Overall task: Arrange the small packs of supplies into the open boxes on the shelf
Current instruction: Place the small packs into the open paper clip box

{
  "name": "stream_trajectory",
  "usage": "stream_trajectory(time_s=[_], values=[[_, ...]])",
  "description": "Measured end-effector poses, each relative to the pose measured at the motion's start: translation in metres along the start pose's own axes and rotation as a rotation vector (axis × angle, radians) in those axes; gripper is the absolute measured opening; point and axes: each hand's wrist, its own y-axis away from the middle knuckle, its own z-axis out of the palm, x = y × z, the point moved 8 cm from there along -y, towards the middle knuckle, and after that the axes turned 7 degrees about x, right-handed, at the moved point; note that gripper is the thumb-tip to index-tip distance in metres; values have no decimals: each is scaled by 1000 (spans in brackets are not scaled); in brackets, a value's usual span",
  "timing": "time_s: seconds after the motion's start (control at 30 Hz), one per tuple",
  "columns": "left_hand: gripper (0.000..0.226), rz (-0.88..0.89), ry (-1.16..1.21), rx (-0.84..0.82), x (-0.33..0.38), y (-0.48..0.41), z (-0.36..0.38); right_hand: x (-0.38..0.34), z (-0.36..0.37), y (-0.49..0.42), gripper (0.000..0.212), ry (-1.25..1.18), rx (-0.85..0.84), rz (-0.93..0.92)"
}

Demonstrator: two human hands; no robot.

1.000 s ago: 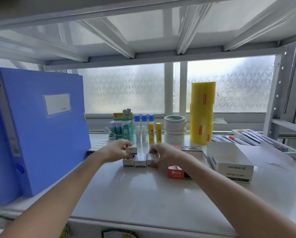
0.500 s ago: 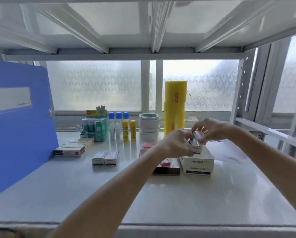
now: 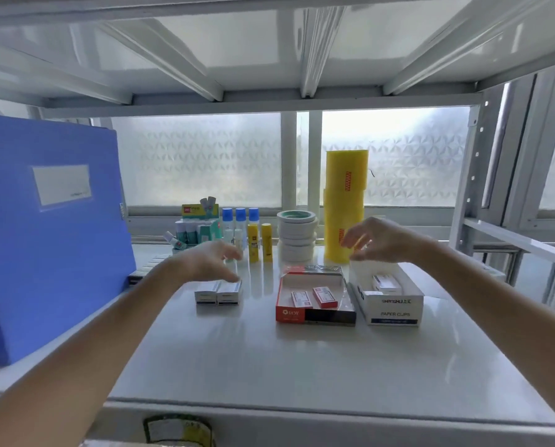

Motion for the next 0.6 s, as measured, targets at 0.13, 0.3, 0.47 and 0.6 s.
stream_trajectory(time_s=[0.13, 0.3, 0.47, 0.6], values=[[71, -133, -80, -75, -62, 10, 5, -94, 67, -13, 34, -207, -152, -141], [60, -58, -64, 21, -78, 8, 18, -149, 161, -37, 66, -116, -280, -92], [54, -23, -37, 47, -67, 16, 17, -144, 164, -39, 50, -117, -228, -94], [55, 114, 162, 178, -7, 20, -3, -98, 75, -24, 54, -205, -81, -92]])
